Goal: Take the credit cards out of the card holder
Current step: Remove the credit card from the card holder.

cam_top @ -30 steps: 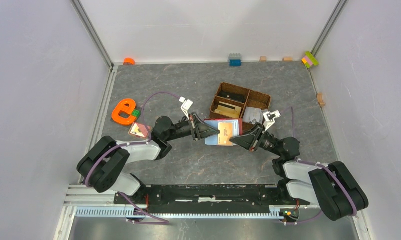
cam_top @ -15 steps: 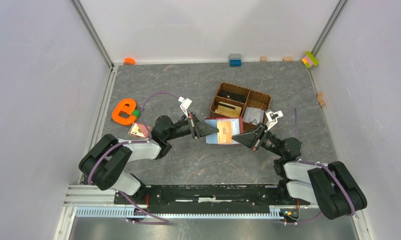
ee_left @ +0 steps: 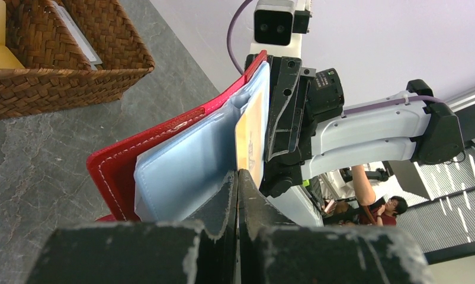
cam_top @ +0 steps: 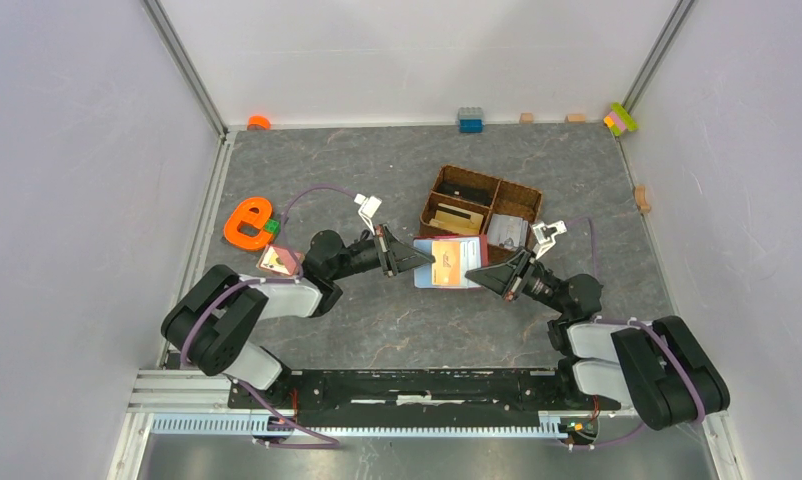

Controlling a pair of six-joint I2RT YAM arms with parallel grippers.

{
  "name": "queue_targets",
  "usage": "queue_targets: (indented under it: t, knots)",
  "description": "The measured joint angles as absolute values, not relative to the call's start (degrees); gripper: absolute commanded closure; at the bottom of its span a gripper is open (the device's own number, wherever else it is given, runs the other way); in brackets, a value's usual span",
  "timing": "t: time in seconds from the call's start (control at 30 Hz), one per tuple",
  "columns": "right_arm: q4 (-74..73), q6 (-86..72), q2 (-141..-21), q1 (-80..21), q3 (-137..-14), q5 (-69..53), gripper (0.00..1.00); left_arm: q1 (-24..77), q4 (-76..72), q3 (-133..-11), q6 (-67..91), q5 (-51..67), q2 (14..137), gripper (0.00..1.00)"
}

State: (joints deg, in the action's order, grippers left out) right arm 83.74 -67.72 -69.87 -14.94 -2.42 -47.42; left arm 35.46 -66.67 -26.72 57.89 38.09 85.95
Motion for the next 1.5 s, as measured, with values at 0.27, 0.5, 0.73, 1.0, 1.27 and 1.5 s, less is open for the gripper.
queue_targets:
  t: [0.27,0.5,0.73,1.0,1.27,1.5]
  knots:
    - [84.0,-69.6,-71.7,-14.9,-2.4,-47.5,0.72,35.4,-67.9,-26.7,59.4,38.2,87.6,0.98]
    - [84.0,-70.5,-73.1,-14.9,-2.4,-47.6,1.00,35.4,-67.9,-26.7,60.1,38.7,87.7,0.98]
    - [84.0,-70.8,-73.3,-13.4,-1.5,-47.6,1.00,35.4,-66.0,-26.7,60.0,38.4,87.7,0.98]
    - [84.0,-70.9,-73.3,-13.4,-1.4,-47.6,1.00,35.4,-67.5,-27.2,61.0,39.2,89.2,0.62]
    - [84.0,-71.1,-73.3,-13.2,-1.3,-47.5,1.00,36.4,-73.4,-31.0,67.5,42.4,99.3,0.72]
    - [84.0,-71.2,-73.3,-13.0,-1.3,-47.5,1.00,36.5,-78.3,-31.7,72.2,44.6,102.0,0.97]
